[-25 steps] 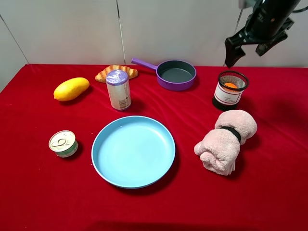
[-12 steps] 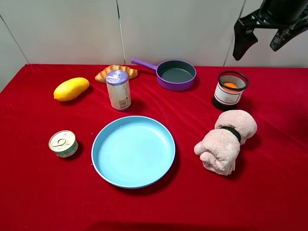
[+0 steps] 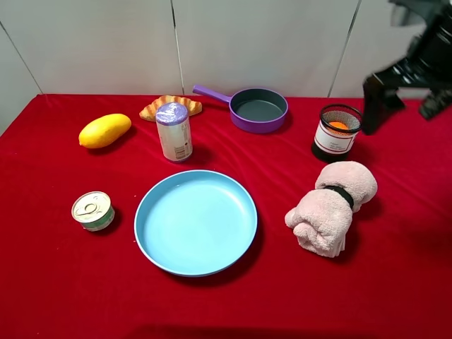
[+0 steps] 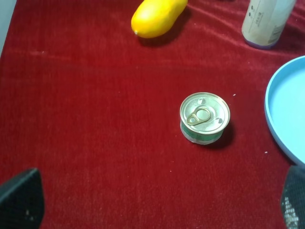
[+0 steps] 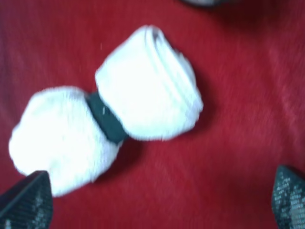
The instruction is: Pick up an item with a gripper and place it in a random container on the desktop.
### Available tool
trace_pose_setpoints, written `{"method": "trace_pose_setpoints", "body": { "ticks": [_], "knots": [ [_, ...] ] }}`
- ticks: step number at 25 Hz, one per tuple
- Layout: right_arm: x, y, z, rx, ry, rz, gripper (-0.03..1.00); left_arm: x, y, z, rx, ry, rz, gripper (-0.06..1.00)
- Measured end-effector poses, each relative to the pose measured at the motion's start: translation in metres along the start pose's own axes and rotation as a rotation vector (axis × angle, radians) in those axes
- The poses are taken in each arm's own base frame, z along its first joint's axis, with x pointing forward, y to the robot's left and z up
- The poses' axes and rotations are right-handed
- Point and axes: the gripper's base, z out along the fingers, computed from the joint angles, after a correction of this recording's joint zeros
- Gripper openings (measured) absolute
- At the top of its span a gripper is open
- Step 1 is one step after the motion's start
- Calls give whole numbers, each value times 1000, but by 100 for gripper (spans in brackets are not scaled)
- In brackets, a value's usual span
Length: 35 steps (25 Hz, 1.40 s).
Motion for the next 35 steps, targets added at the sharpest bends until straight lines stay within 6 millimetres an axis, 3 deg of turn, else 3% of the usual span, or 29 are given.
{"method": "trace_pose_setpoints", "body": {
  "ticks": [8, 9, 12, 19, 26, 35],
  "knots": [
    [68, 9, -14, -9, -90, 27, 69, 0, 0, 0, 0, 0, 0, 100],
    [68, 9, -14, -9, -90, 27, 69, 0, 0, 0, 0, 0, 0, 100],
    [101, 15, -20, -21, -182, 36, 69, 0, 0, 0, 0, 0, 0, 100],
    [150, 22, -27, -34, -335, 46, 69, 0, 0, 0, 0, 0, 0, 100],
    [188, 28, -26, -43, -460, 52, 69, 0, 0, 0, 0, 0, 0, 100],
    [218, 32, -23, -36, -581, 48, 69, 0, 0, 0, 0, 0, 0, 100]
  ]
}}
